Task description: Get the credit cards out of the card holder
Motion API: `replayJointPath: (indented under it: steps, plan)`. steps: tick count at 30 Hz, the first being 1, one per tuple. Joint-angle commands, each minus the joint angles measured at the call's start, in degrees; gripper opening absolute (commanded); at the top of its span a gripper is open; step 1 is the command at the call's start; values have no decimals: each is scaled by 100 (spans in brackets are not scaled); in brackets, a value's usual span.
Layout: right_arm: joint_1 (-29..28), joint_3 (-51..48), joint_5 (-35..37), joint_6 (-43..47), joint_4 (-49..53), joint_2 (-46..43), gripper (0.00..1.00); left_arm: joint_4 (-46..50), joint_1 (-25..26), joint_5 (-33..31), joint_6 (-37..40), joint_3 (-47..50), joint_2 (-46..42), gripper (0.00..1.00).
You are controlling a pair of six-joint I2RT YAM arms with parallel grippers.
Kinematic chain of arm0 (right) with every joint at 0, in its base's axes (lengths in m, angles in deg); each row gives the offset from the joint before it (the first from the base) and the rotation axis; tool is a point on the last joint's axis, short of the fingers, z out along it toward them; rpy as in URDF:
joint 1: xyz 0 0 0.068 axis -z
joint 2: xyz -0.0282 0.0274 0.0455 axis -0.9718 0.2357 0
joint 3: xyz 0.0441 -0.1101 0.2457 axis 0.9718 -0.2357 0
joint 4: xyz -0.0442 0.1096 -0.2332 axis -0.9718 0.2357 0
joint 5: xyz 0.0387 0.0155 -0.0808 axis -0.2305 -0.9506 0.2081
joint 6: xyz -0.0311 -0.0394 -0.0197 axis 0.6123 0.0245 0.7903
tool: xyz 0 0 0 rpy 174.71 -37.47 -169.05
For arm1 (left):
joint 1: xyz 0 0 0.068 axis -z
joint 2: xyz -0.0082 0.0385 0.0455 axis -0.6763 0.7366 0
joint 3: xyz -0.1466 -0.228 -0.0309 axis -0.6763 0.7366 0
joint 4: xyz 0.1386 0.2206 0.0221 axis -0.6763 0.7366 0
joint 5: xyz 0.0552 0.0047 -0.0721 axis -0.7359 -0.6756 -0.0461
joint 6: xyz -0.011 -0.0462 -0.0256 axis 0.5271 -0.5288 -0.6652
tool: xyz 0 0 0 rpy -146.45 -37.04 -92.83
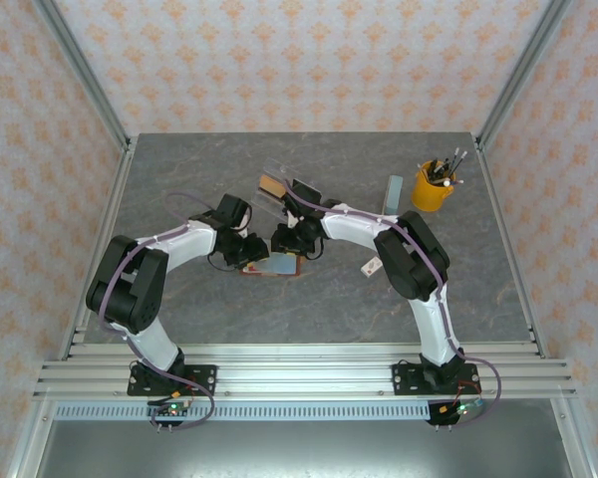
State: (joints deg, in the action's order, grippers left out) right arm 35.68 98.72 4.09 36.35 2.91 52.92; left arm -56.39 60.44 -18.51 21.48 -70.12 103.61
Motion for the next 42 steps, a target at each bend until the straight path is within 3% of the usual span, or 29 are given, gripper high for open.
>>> replayJointPath:
  steps: [1, 9, 13, 24, 30, 42]
  plan:
    - [-18, -24, 1, -28, 102, 186, 35, -132, 30, 196, 140, -80, -307, 29]
    - [25, -160, -60, -148, -117, -10, 34, -271, 30, 472, 169, -26, -427, 27]
    - [128, -590, 62, -419, -667, -598, 34, -511, 43, 666, 1, 73, -528, 33]
    - [688, -2159, 927, -839, -1616, -2148, 38, -1127, 598, 613, -523, -220, 33, 34]
    - [702, -2122, 799, -833, -1617, -2239, 39, -554, 690, -251, -493, -520, 395, 35]
    - [609, -1681, 545, -696, -1479, -2094, 39, -585, 668, -6, -513, -508, 513, 35]
